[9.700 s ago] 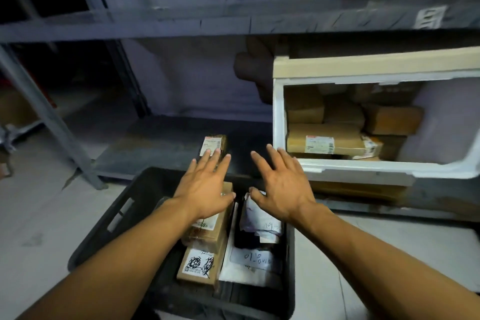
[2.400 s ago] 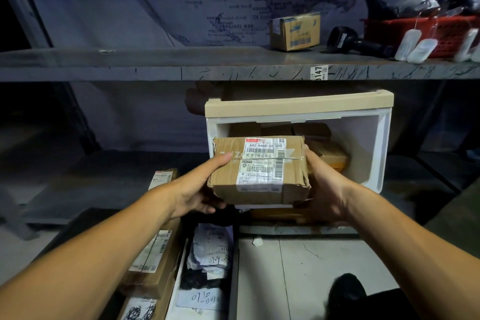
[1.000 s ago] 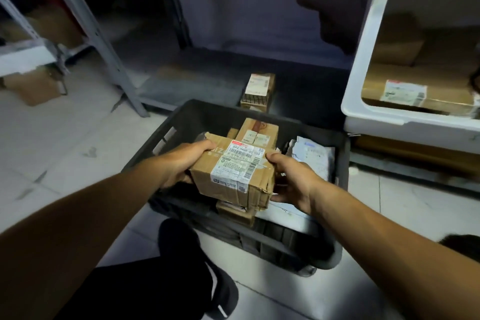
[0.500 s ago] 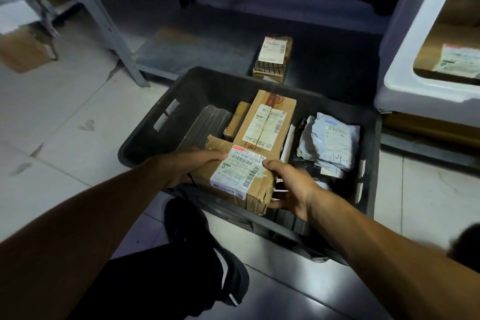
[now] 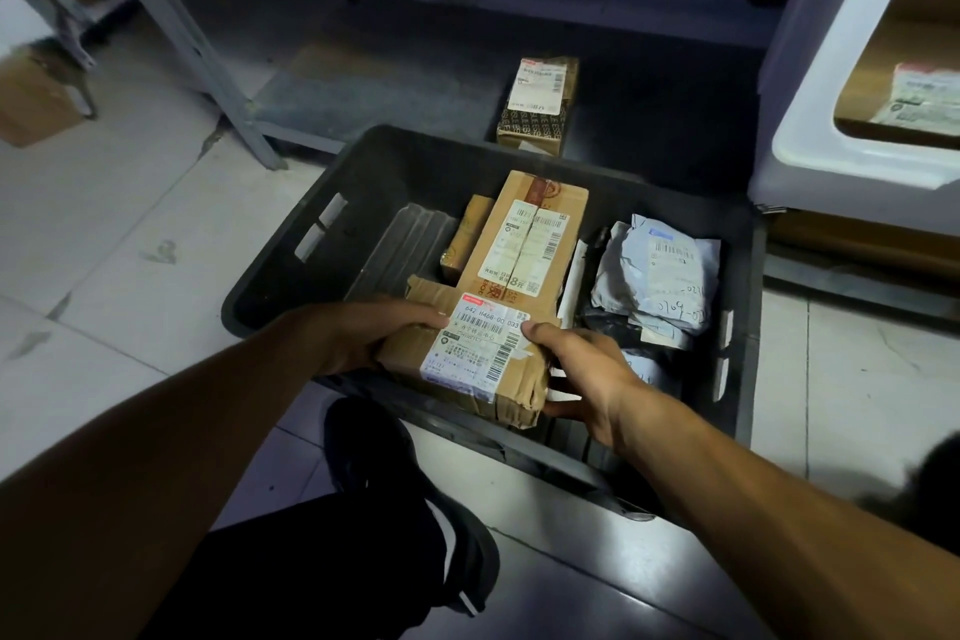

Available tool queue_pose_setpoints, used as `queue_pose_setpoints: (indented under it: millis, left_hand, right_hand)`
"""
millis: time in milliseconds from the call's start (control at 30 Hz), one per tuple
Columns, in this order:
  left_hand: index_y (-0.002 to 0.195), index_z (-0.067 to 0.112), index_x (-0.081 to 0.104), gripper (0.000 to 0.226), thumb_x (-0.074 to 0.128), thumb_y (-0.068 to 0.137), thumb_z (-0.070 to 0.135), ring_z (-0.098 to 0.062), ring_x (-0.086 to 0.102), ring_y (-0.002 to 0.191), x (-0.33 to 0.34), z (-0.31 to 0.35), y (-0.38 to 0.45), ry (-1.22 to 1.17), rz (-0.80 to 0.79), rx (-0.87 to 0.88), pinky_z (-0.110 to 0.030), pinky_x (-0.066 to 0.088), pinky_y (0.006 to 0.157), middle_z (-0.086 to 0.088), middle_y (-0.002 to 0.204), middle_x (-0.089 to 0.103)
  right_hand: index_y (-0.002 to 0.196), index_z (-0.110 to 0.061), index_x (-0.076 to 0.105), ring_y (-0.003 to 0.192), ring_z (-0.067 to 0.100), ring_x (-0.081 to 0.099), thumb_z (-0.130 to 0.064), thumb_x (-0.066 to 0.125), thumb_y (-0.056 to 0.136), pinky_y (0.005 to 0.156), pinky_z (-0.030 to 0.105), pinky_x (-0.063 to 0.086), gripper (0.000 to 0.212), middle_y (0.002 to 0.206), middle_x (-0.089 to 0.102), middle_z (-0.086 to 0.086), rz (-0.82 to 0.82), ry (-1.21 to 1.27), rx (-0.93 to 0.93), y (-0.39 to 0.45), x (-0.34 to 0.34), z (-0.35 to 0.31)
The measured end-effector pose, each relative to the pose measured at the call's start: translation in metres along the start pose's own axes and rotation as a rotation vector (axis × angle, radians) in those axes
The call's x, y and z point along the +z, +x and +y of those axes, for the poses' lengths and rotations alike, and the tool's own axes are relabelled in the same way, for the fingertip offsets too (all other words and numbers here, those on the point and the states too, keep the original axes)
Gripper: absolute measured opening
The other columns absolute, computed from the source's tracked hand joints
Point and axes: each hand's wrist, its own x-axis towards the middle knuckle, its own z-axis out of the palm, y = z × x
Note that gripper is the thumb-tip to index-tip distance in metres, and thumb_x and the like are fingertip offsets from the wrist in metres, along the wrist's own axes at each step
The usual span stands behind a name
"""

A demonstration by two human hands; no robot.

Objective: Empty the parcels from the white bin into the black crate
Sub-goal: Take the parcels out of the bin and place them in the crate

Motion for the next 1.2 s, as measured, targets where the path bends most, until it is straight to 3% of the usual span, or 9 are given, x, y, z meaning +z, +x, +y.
queue_pose_setpoints:
  millis: [100, 200, 333, 400, 467, 567, 633, 733, 1200]
  left_hand:
    - [0.120, 0.018, 0.068, 0.031, 0.068, 0.092, 0.033, -0.026, 0.070, 0.108, 0.003, 0.005, -0.002, -0.014, 0.026, 0.009, -0.042, 0.052, 0.100, -0.005, 0.112, 0.076]
    - [0.122, 0.017, 0.069, 0.041, 0.072, 0.087, 0.038, -0.027, 0.071, 0.108, 0.002, 0.010, -0.003, -0.028, 0.058, 0.039, -0.048, 0.050, 0.105, -0.006, 0.111, 0.076]
    - [0.120, 0.017, 0.067, 0.054, 0.077, 0.080, 0.051, -0.024, 0.072, 0.102, -0.002, 0.017, -0.008, 0.030, 0.173, 0.109, -0.048, 0.052, 0.100, -0.004, 0.109, 0.076]
    - [0.126, 0.018, 0.057, 0.064, 0.074, 0.079, 0.059, -0.023, 0.069, 0.103, 0.000, 0.023, -0.012, 0.198, 0.344, 0.184, -0.047, 0.052, 0.097, -0.003, 0.116, 0.071]
    - [0.140, 0.021, 0.044, 0.075, 0.067, 0.082, 0.063, -0.025, 0.060, 0.115, 0.004, 0.030, -0.017, 0.489, 0.546, 0.293, -0.049, 0.050, 0.099, -0.005, 0.132, 0.059]
    - [0.157, 0.024, 0.021, 0.092, 0.062, 0.086, 0.063, -0.030, 0.025, 0.149, 0.019, 0.044, -0.032, 0.866, 0.690, 0.456, -0.053, 0.028, 0.119, -0.008, 0.163, 0.026]
    - [0.160, 0.023, 0.008, 0.099, 0.059, 0.087, 0.065, -0.027, 0.001, 0.155, 0.031, 0.057, -0.041, 1.007, 0.699, 0.496, -0.050, 0.011, 0.124, -0.006, 0.169, 0.004]
    - [0.161, 0.026, -0.001, 0.105, 0.059, 0.085, 0.068, -0.023, -0.010, 0.155, 0.050, 0.078, -0.053, 1.076, 0.701, 0.524, -0.047, 0.002, 0.125, -0.002, 0.169, -0.007]
    - [0.161, 0.028, 0.011, 0.095, 0.051, 0.087, 0.073, -0.018, 0.002, 0.156, 0.182, 0.180, -0.103, 0.941, 0.663, 0.845, -0.040, 0.015, 0.125, 0.001, 0.170, 0.004]
  right_hand:
    - [0.113, -0.010, 0.064, 0.072, 0.009, 0.067, -0.031, 0.073, 0.091, 0.060, 0.027, 0.051, 0.032, 0.085, 0.071, -0.005, -0.017, -0.009, 0.023, -0.004, -0.001, -0.003]
    - [0.112, -0.015, 0.061, 0.070, 0.000, 0.057, -0.031, 0.072, 0.092, 0.058, 0.023, 0.042, 0.028, 0.081, 0.063, -0.014, -0.019, -0.046, -0.006, -0.004, -0.005, -0.008]
    - [0.133, -0.016, 0.056, 0.094, 0.011, 0.058, -0.041, 0.073, 0.089, 0.081, 0.030, 0.043, 0.053, 0.113, 0.066, -0.008, 0.054, -0.148, -0.130, -0.007, -0.006, -0.018]
    - [0.141, -0.018, 0.051, 0.103, 0.014, 0.053, -0.043, 0.068, 0.092, 0.093, 0.032, 0.040, 0.058, 0.132, 0.062, -0.004, 0.100, -0.258, -0.235, -0.014, -0.009, -0.026]
    - [0.145, -0.019, 0.047, 0.106, 0.012, 0.051, -0.042, 0.065, 0.096, 0.094, 0.030, 0.041, 0.058, 0.132, 0.058, -0.006, 0.133, -0.450, -0.381, -0.023, -0.014, -0.034]
    - [0.153, -0.024, 0.037, 0.134, 0.023, 0.044, -0.053, 0.061, 0.094, 0.107, 0.039, 0.039, 0.070, 0.150, 0.046, 0.003, 0.229, -0.818, -0.569, -0.035, -0.025, -0.044]
    - [0.159, -0.030, 0.024, 0.148, 0.028, 0.028, -0.059, 0.057, 0.093, 0.116, 0.043, 0.032, 0.080, 0.161, 0.031, 0.006, 0.260, -0.972, -0.608, -0.044, -0.035, -0.050]
    - [0.161, -0.034, 0.014, 0.155, 0.029, 0.012, -0.066, 0.054, 0.090, 0.125, 0.046, 0.020, 0.087, 0.169, 0.013, 0.008, 0.304, -1.107, -0.657, -0.058, -0.053, -0.063]
    - [0.161, -0.030, 0.015, 0.154, 0.031, 0.013, -0.065, 0.052, 0.093, 0.123, 0.046, 0.023, 0.085, 0.169, 0.012, 0.011, 0.623, -1.095, -0.691, -0.150, -0.181, -0.094]
